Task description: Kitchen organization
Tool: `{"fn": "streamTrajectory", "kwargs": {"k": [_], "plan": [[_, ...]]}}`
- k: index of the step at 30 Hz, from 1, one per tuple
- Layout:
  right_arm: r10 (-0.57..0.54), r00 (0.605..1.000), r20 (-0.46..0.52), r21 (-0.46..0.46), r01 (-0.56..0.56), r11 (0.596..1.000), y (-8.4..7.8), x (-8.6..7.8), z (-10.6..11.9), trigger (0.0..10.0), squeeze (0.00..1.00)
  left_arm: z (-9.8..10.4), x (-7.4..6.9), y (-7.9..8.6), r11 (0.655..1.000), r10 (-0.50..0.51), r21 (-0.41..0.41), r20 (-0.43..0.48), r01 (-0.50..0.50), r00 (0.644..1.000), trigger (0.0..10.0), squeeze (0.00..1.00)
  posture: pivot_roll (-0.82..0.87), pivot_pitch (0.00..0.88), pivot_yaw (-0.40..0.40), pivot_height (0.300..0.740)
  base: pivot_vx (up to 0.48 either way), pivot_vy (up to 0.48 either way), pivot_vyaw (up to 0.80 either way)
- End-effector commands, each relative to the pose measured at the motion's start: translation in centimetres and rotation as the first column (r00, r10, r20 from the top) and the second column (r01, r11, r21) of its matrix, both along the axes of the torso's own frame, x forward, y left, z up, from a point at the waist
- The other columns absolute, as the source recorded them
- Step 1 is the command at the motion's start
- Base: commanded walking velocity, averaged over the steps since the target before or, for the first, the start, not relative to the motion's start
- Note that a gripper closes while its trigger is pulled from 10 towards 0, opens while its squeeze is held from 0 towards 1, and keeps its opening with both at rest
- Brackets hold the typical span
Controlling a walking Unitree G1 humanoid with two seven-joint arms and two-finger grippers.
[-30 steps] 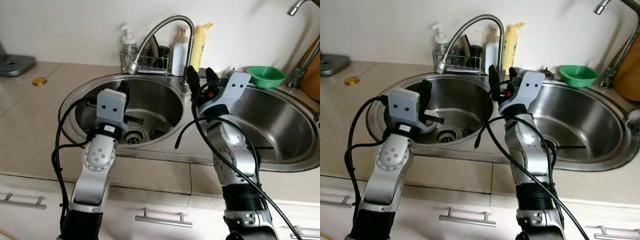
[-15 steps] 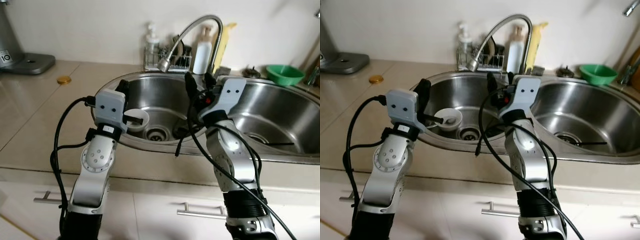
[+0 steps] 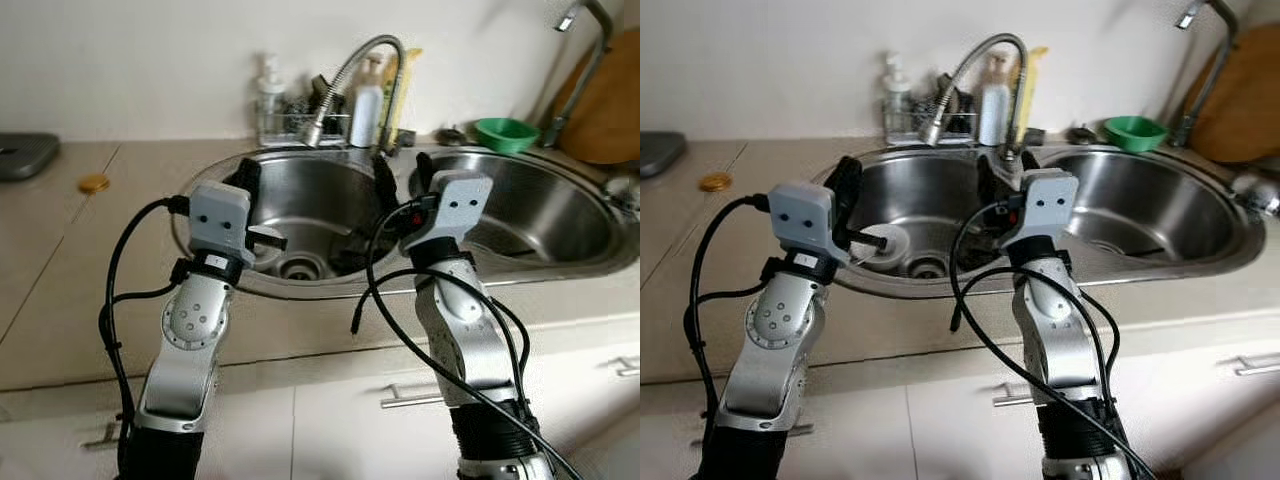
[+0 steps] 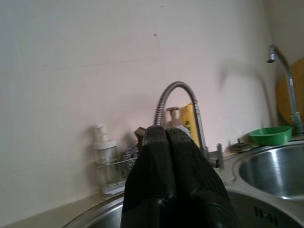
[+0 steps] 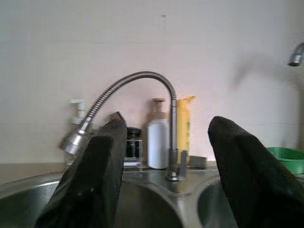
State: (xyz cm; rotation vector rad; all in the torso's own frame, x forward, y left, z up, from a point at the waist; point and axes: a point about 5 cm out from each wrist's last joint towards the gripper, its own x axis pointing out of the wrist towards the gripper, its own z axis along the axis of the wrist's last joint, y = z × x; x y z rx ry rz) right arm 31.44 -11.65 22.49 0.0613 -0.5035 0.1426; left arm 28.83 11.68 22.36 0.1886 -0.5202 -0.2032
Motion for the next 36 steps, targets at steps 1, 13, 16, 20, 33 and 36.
{"fn": "streamTrajectory", "kwargs": {"k": [1, 13, 16, 20, 33, 36], "plan": [[-0.021, 0.998, 0.055, -0.028, 0.023, 0.999, -0.1, -0.4, 0.8, 10.0, 0.00, 0.7, -0.3, -0.3, 1.000, -0.016, 0.010, 0.042, 0.015, 0.999, 10.0, 0.00, 0.13, 0.000, -0.025, 0.740, 0.000, 0.000, -0.80], [-0.061, 0.998, 0.018, -0.111, 0.062, 0.992, -0.7, -1.3, -1.1, 10.0, 0.00, 0.2, -0.5, -0.4, 1.000, -0.017, 0.022, 0.043, 0.016, 0.999, 10.0, 0.00, 0.11, 0.000, -0.028, 0.740, 0.000, 0.000, -0.80], [-0.065, 0.998, 0.013, -0.113, 0.067, 0.991, -0.9, -1.4, -1.3, 10.0, 0.00, 0.1, -0.5, -0.5, 0.999, -0.024, 0.027, 0.040, 0.023, 0.999, 10.0, 0.00, 0.11, 0.000, -0.027, 0.740, 0.000, 0.000, -0.80], [-0.071, 0.997, 0.011, -0.115, 0.072, 0.991, -1.0, -1.4, -1.4, 10.0, 0.00, 0.1, -0.5, -0.6, 0.999, -0.031, 0.039, 0.043, 0.029, 0.999, 10.0, 0.00, 0.11, 0.000, -0.024, 0.740, 0.000, 0.000, -0.80], [-0.079, 0.997, 0.005, -0.117, 0.079, 0.990, -1.1, -1.7, -1.8, 10.0, 0.00, 0.2, -0.7, -0.7, 0.998, -0.038, 0.045, 0.053, 0.035, 0.998, 10.0, 0.00, 0.11, 0.000, -0.022, 0.740, 0.000, 0.000, -0.80], [-0.080, 0.997, 0.004, -0.118, 0.080, 0.990, -1.1, -1.7, -1.9, 10.0, 0.00, 0.1, -0.7, -0.7, 0.998, -0.039, 0.046, 0.053, 0.037, 0.998, 10.0, 0.00, 0.11, 0.000, -0.021, 0.740, 0.000, 0.000, -0.80]]}}
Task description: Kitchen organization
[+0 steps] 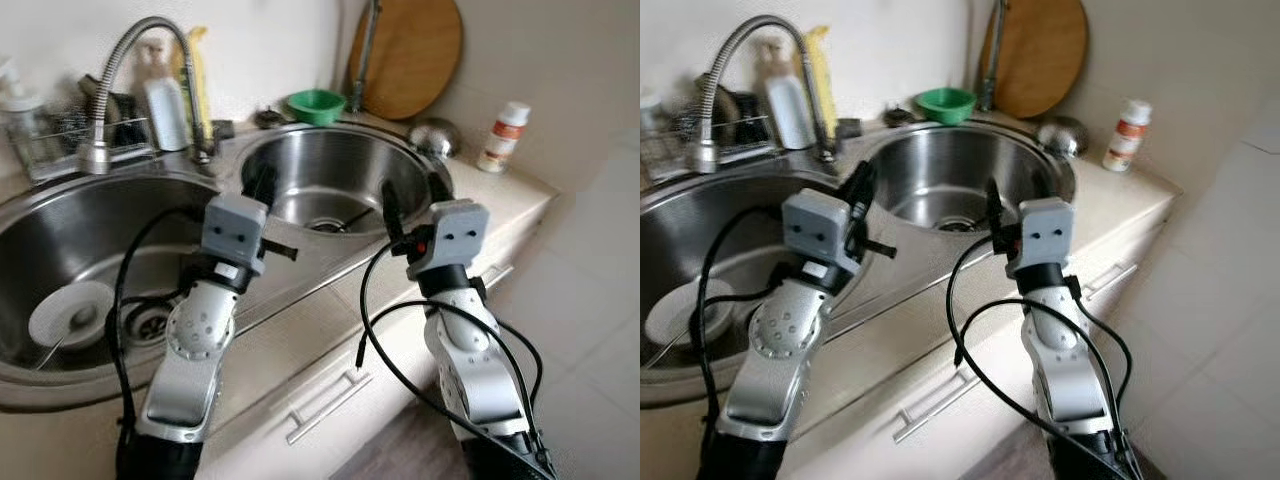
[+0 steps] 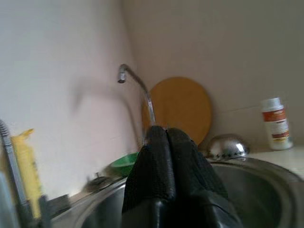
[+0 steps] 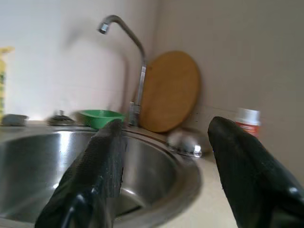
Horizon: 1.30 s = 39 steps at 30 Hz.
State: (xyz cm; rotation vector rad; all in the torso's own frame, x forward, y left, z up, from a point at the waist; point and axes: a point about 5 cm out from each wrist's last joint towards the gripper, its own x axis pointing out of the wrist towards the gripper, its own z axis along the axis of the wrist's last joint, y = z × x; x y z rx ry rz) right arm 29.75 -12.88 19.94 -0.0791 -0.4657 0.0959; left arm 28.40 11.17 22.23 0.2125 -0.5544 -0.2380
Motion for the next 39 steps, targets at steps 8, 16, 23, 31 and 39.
{"fn": "streamTrajectory", "kwargs": {"k": [8, 16, 23, 31, 39], "plan": [[-0.007, 1.000, 0.025, 0.006, 0.006, 1.000, 0.0, -0.2, 0.5, 10.0, 0.00, 0.3, -0.2, -0.2, 1.000, -0.011, 0.018, 0.021, 0.011, 1.000, 10.0, 0.00, 0.11, 0.000, -0.019, 0.740, 0.000, 0.000, -0.80], [-0.026, 1.000, 0.008, -0.005, 0.026, 1.000, -0.2, -0.3, 0.0, 10.0, 0.00, 0.1, -0.3, -0.3, 1.000, -0.018, 0.016, 0.015, 0.018, 1.000, 10.0, 0.00, 0.10, 0.000, -0.017, 0.740, 0.000, 0.000, -0.80], [-0.073, 0.997, -0.032, -0.055, 0.071, 0.996, -0.8, -0.1, -0.9, 10.0, 0.00, -0.7, -0.1, -1.1, 0.998, -0.049, 0.042, -0.030, 0.050, 0.998, 10.0, 0.00, 0.09, 0.000, -0.017, 0.740, 0.000, 0.000, -0.80], [-0.115, 0.989, -0.093, -0.091, 0.106, 0.990, -1.3, 0.2, -1.9, 10.0, 0.00, -1.2, -0.1, -1.2, 0.997, -0.053, 0.058, -0.049, 0.056, 0.997, 10.0, 0.00, 0.09, 0.000, -0.018, 0.740, 0.000, 0.000, -0.80], [-0.112, 0.983, -0.145, -0.157, 0.089, 0.984, -0.7, 0.4, -2.9, 10.0, 0.00, -1.5, 0.0, -1.2, 0.996, -0.054, 0.062, -0.064, 0.058, 0.996, 10.0, 0.00, 0.10, 0.000, -0.020, 0.740, 0.000, -0.381, -0.30]]}}
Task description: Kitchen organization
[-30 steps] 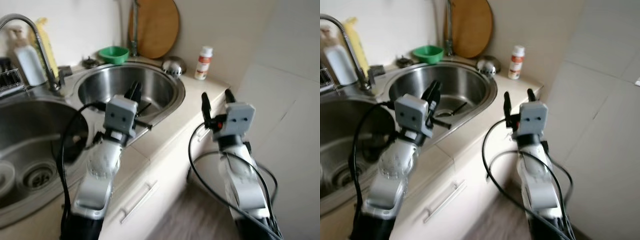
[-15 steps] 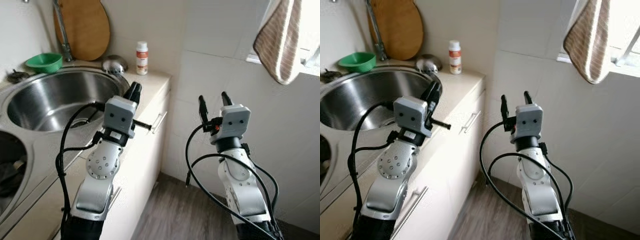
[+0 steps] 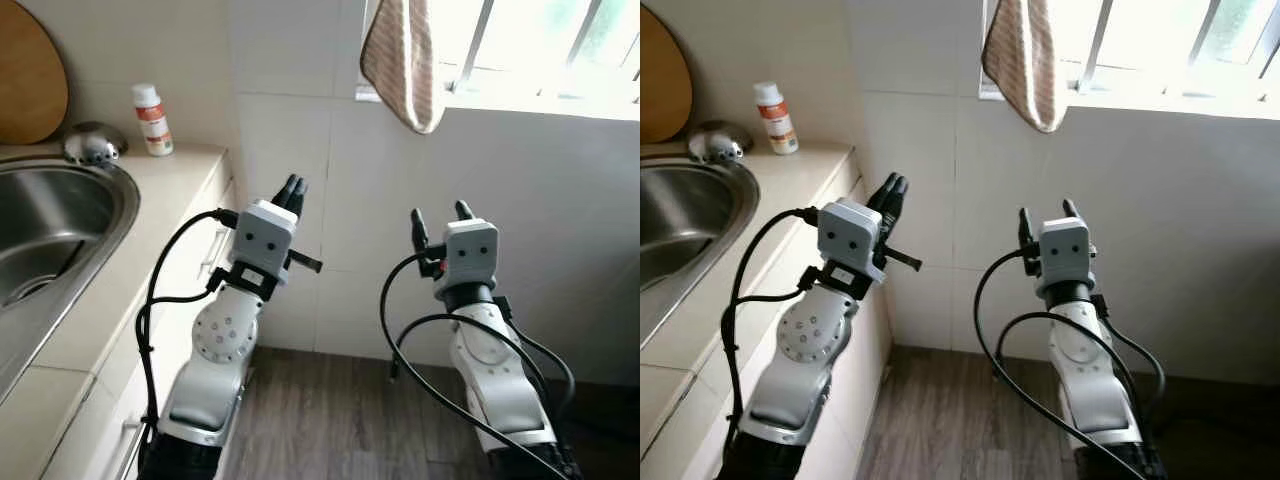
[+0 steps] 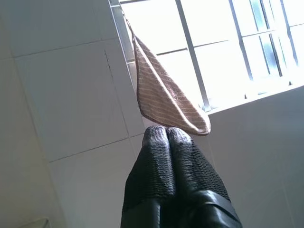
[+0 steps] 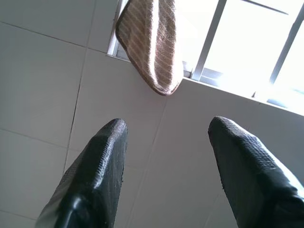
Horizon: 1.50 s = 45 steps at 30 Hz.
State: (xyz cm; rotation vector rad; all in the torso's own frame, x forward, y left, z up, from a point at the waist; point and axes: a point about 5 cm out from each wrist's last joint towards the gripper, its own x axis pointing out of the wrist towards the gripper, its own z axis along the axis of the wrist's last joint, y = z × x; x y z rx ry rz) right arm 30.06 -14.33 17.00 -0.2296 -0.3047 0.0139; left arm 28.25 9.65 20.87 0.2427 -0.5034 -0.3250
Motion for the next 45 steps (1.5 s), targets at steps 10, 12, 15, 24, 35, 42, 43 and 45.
{"fn": "streamTrajectory", "kwargs": {"k": [10, 12, 15, 24, 35, 42, 43, 45], "plan": [[0.006, 0.999, -0.036, -0.030, -0.007, 1.000, 0.7, 0.3, -0.4, 10.0, 0.00, -0.5, 0.0, 0.3, 1.000, 0.014, 0.008, -0.024, -0.014, 1.000, 10.0, 0.00, 0.10, 0.000, -0.020, 0.740, 0.000, -0.048, 0.00], [0.001, 0.999, -0.039, -0.031, -0.003, 1.000, 0.6, 0.4, -0.4, 10.0, 0.00, -0.6, 0.0, 0.3, 1.000, 0.014, 0.008, -0.026, -0.013, 1.000, 10.0, 0.00, 0.09, 0.000, -0.020, 0.740, 0.000, 0.000, 0.00], [0.000, 0.999, -0.041, -0.035, -0.001, 0.999, 0.6, 0.3, -0.5, 10.0, 0.00, -0.6, 0.0, 0.3, 1.000, 0.013, 0.007, -0.028, -0.012, 1.000, 10.0, 0.00, 0.09, 0.000, -0.021, 0.740, 0.000, -0.160, 0.00], [-0.011, 0.998, -0.056, -0.031, 0.009, 0.999, 0.4, 0.4, -0.6, 10.0, 0.00, -0.8, 0.1, 0.4, 1.000, 0.019, 0.010, -0.034, -0.018, 0.999, 10.0, 0.00, 0.10, 0.000, -0.023, 0.740, 0.000, -0.107, 0.00], [-0.022, 0.997, -0.072, -0.032, 0.020, 0.999, 0.3, 0.5, -0.9, 10.0, 0.00, -1.4, 0.0, 0.3, 1.000, 0.017, 0.016, -0.051, -0.017, 0.999, 10.0, 0.00, 0.09, 0.000, -0.023, 0.740, 0.000, -0.175, 0.00], [-0.030, 0.995, -0.090, -0.032, 0.027, 0.999, 0.1, 0.5, -1.2, 10.0, 0.00, -1.7, 0.0, 0.3, 1.000, 0.018, 0.020, -0.062, -0.017, 0.998, 10.0, 0.00, 0.09, 0.000, -0.024, 0.740, 0.000, -0.274, 0.00], [-0.030, 0.995, -0.092, -0.032, 0.027, 0.999, 0.1, 0.6, -1.2, 10.0, 0.00, -1.7, 0.0, 0.3, 1.000, 0.018, 0.021, -0.063, -0.017, 0.998, 10.0, 0.00, 0.09, 0.000, -0.024, 0.740, 0.000, 0.000, 0.00], [-0.030, 0.995, -0.093, -0.033, 0.027, 0.999, 0.1, 0.6, -1.2, 10.0, 0.00, -1.7, 0.0, 0.3, 1.000, 0.019, 0.022, -0.063, -0.017, 0.998, 10.0, 0.00, 0.09, 0.000, -0.024, 0.740, 0.000, 0.000, 0.00]]}}
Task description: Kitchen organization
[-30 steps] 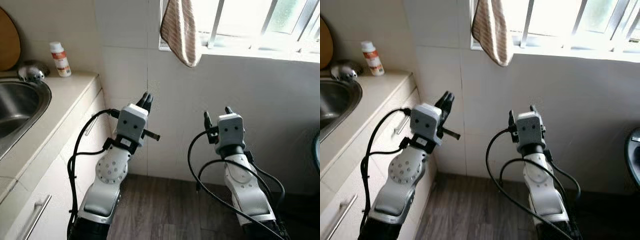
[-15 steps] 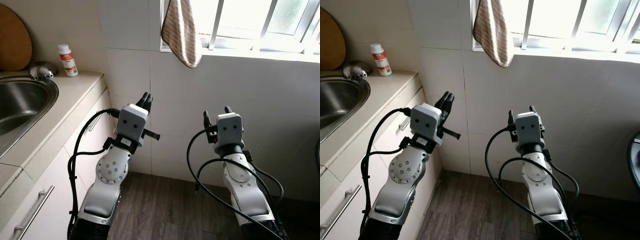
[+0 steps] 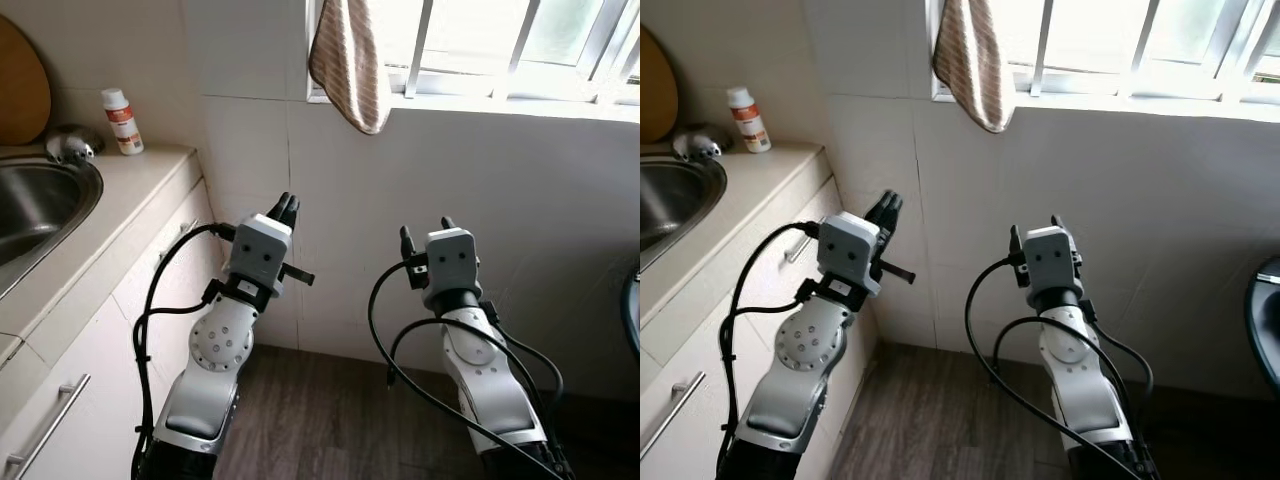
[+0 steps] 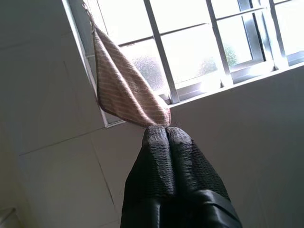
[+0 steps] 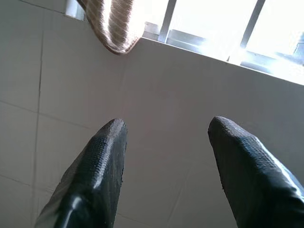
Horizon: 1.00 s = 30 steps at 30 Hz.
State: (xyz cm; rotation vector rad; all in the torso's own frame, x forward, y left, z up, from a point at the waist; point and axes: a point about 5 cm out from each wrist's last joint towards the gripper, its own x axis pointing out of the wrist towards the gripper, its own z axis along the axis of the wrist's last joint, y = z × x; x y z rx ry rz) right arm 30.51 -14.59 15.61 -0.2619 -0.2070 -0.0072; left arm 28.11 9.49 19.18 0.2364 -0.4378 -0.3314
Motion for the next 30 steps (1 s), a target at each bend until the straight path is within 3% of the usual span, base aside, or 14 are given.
{"fn": "streamTrajectory", "kwargs": {"k": [1, 30], "plan": [[0.008, 1.000, -0.003, -0.003, -0.008, 1.000, 0.41, 0.14, 0.14, 10.0, 0.00, -0.05, 0.15, 0.49, 1.000, 0.016, 0.018, 0.001, -0.016, 1.000, 10.0, 0.00, 0.09, 0.000, -0.024, 0.740, 0.000, -0.480, 0.00], [-0.037, 0.999, -0.039, -0.021, 0.037, 0.999, 0.15, 0.37, -0.36, 10.0, 0.00, -0.33, 0.25, 0.56, 1.000, 0.015, 0.021, -0.008, -0.015, 1.000, 10.0, 0.00, 0.09, 0.000, -0.018, 0.740, 0.000, -0.099, 0.00]]}}
